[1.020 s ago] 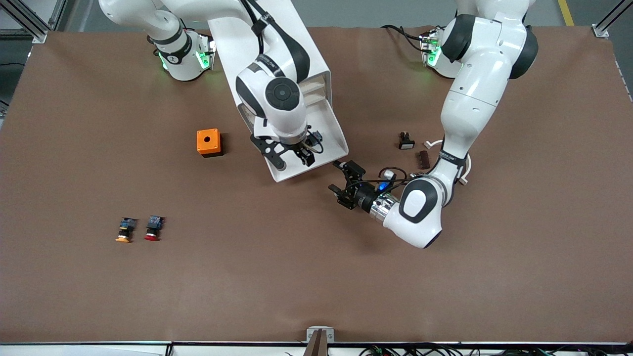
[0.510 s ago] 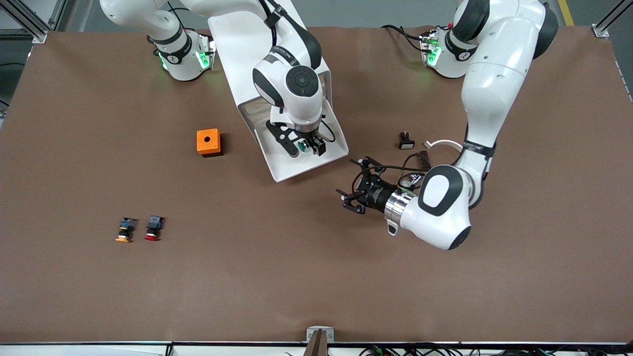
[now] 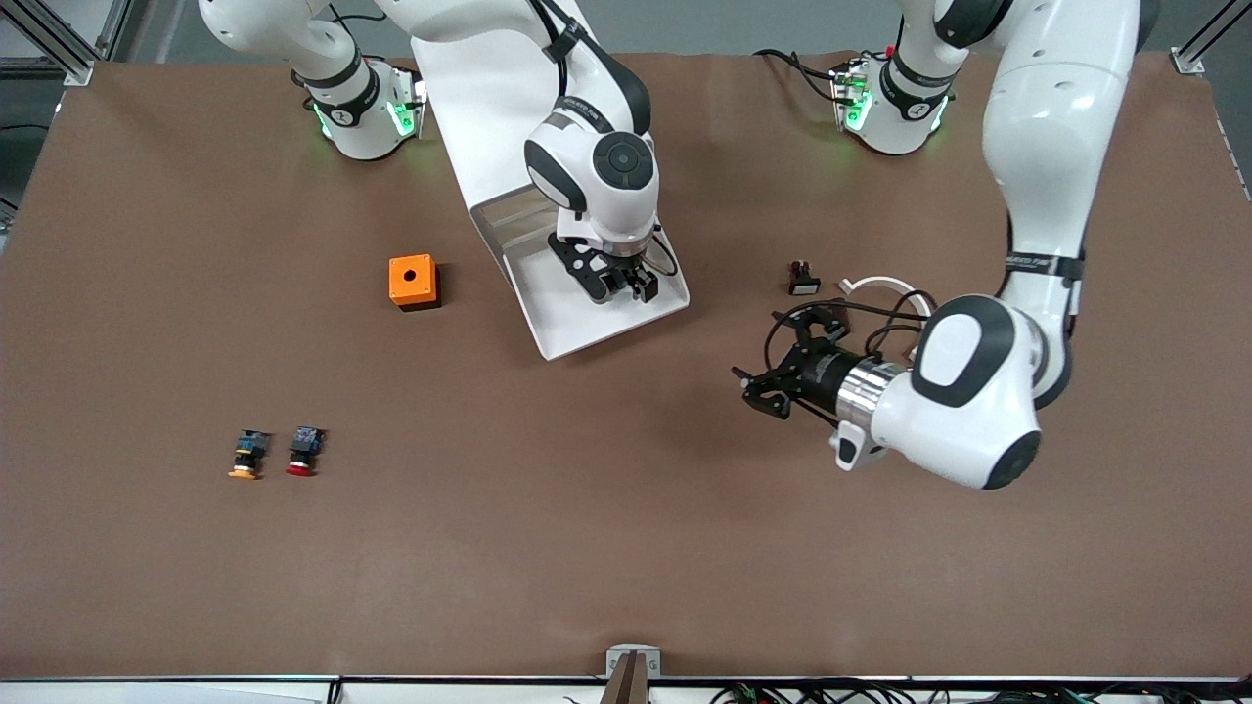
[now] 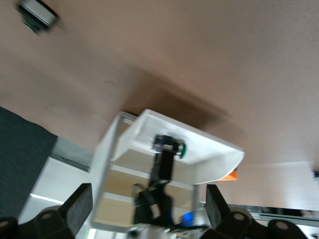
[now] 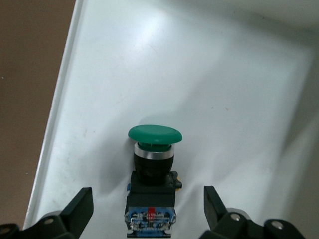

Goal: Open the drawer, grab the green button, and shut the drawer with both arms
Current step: 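Grasp the green button with the right gripper while the left gripper withdraws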

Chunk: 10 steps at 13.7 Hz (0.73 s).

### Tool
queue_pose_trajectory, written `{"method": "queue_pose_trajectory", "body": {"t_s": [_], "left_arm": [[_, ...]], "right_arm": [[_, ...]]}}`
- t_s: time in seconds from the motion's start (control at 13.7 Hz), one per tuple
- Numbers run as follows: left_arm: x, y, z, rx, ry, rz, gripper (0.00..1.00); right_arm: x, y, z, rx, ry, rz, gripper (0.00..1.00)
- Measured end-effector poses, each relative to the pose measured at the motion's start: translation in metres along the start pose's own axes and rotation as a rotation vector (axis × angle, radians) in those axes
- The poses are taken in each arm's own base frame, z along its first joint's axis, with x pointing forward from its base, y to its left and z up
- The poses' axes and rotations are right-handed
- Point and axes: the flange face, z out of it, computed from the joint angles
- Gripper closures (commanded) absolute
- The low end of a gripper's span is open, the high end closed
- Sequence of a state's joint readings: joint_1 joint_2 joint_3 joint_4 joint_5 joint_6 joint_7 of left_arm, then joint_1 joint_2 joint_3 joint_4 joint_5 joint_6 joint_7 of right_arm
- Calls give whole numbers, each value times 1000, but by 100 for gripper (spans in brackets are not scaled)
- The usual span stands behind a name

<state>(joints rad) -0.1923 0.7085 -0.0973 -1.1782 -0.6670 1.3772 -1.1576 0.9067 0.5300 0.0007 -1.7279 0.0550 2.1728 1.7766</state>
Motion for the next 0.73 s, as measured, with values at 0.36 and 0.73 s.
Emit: {"method": "queue_pose_trajectory", "body": {"t_s": [0.36, 0.73], "left_arm": [[-6, -79, -39, 85, 95, 140, 0], [-13, -137, -43, 155, 162, 223, 0]], "right_arm": [[-4, 1, 2, -3, 2, -7, 49], [-2, 0, 1, 2, 13, -26, 99]]}}
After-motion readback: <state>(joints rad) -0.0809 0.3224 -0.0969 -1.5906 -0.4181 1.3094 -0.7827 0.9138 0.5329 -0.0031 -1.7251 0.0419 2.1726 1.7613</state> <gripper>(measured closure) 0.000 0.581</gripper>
